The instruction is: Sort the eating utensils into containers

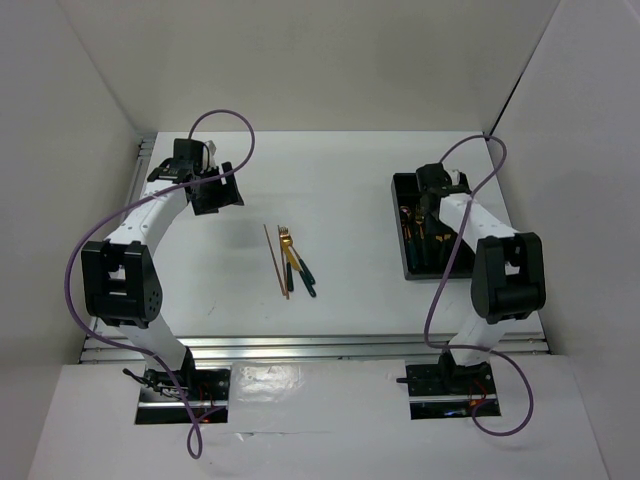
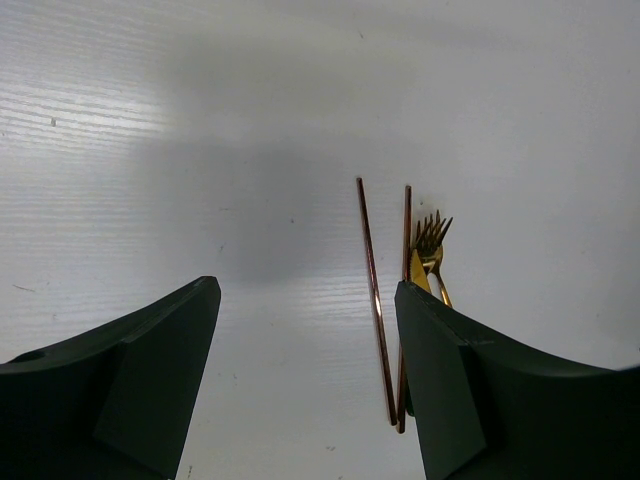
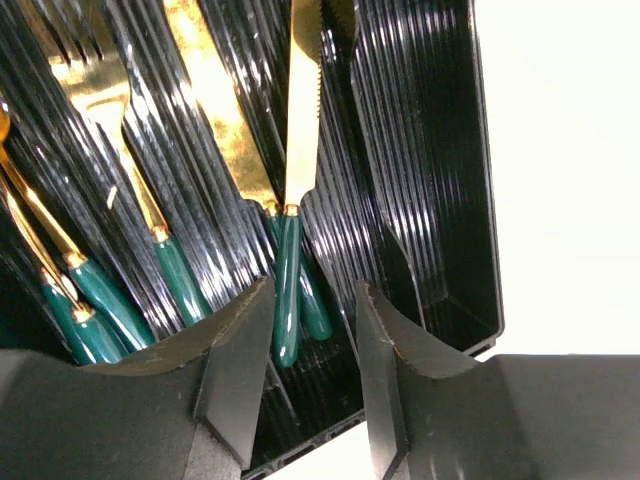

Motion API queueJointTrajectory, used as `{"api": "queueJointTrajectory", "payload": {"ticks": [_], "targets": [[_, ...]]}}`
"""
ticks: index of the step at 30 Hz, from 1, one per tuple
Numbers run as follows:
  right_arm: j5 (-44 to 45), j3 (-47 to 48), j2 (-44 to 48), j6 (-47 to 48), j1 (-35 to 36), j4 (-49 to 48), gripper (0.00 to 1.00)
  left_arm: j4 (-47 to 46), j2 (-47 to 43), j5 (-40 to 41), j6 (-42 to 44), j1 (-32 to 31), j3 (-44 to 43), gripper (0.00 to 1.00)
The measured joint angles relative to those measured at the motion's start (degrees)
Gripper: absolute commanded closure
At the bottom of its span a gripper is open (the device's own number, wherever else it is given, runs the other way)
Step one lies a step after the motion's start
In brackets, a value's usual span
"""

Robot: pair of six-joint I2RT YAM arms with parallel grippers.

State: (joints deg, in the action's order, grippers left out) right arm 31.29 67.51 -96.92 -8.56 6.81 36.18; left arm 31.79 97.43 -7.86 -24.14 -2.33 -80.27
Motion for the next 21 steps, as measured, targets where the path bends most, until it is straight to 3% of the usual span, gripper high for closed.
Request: {"api": "queueJointTrajectory", "payload": {"ticks": [21], "targets": [[-3.63,0.52,-6.54,-3.26,-1.36,-2.91,0.61,0.0,0.0,-0.15,0.0,0.0,0.0,0.15]]}}
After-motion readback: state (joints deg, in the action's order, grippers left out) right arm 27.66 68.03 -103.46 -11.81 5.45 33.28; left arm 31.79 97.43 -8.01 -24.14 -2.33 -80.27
